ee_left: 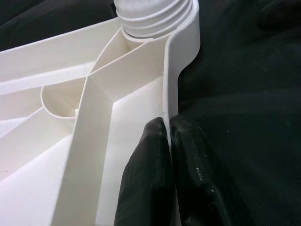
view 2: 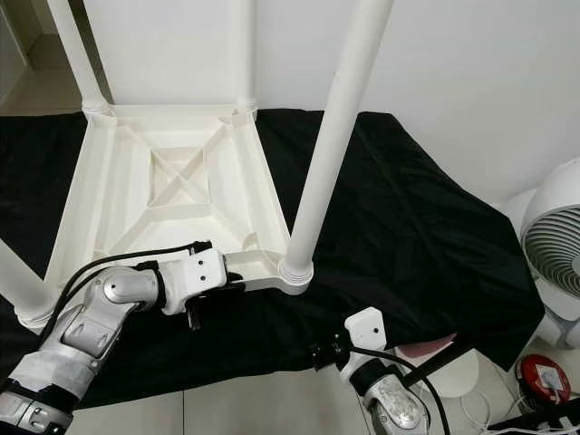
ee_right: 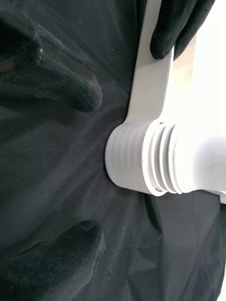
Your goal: Building children table
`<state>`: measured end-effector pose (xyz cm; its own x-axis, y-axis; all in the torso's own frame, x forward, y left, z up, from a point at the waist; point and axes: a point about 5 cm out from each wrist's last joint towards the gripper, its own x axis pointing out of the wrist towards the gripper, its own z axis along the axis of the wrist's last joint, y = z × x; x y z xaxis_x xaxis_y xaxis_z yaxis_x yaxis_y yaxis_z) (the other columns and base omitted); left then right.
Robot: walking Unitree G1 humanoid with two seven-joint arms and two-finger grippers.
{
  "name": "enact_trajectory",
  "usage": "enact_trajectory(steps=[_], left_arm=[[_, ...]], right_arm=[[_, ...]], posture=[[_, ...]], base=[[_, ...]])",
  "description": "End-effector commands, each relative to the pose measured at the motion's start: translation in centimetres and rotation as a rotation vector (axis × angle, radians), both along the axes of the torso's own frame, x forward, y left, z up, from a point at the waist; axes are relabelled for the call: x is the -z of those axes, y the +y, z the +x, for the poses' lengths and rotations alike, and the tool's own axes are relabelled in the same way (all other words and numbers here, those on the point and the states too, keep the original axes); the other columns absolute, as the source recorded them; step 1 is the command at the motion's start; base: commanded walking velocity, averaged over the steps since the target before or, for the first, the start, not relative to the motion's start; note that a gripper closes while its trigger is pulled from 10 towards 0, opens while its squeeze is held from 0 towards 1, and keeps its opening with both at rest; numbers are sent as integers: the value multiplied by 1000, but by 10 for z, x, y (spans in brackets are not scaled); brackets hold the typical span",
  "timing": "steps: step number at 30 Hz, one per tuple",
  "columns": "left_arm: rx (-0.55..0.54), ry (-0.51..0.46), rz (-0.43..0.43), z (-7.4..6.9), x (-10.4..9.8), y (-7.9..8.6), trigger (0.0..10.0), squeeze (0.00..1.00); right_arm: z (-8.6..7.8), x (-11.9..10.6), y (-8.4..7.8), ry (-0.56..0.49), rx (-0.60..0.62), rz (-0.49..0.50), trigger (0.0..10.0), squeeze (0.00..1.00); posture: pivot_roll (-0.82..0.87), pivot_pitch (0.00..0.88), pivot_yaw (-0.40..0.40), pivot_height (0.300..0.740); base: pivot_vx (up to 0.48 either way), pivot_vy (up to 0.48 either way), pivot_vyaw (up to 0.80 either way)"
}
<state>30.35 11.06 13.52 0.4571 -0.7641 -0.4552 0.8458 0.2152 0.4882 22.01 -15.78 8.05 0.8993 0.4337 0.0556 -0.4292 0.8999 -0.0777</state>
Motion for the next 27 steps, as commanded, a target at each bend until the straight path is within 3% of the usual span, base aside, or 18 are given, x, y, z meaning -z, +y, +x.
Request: enact_trajectory(steps=[1,4,5,7,12,16,18,22,23,27], left_arm=[[-300,-37,81,10,26,33,431,0],[-311,-39,103,10,28,38,0,0],[-330,-47,133,12,28,46,1098,0],[-330,-47,133,12,28,46,1098,0],[-369,-42,177,11,30,64,1255,0],[-419,-10,236,6,35,88,510,0],[-436,2,268,3,36,97,627,0],[-469,13,282,2,37,103,784,0],[-490,24,292,1,37,106,353,0],[-543,35,318,-3,39,116,235,0]], right_arm=[[-1,4,-1,10,9,-13,10000,0],[-1,5,-1,10,8,-14,10000,0],[-1,5,0,10,5,-14,10000,0],[-1,5,0,10,5,-14,10000,0],[-1,6,2,8,-1,-21,10000,0],[0,7,3,8,-2,-25,10000,0],[0,7,3,8,-3,-26,10000,0],[0,7,4,7,-5,-28,10000,0],[0,8,4,6,-7,-29,10000,0],[-2,8,4,7,-9,-34,10000,0]], posture=[[42,83,-69,740],[44,81,-68,740],[44,81,-68,740],[44,81,-68,740],[46,75,-65,740],[48,73,-61,740],[48,73,-61,740],[48,73,-61,740],[51,78,-60,740],[50,84,-61,740]], base=[[0,0,0],[0,0,0],[0,0,0],[0,0,0],[0,0,0],[0,0,0],[0,0,0],[0,0,0],[0,0,0],[0,0,0]])
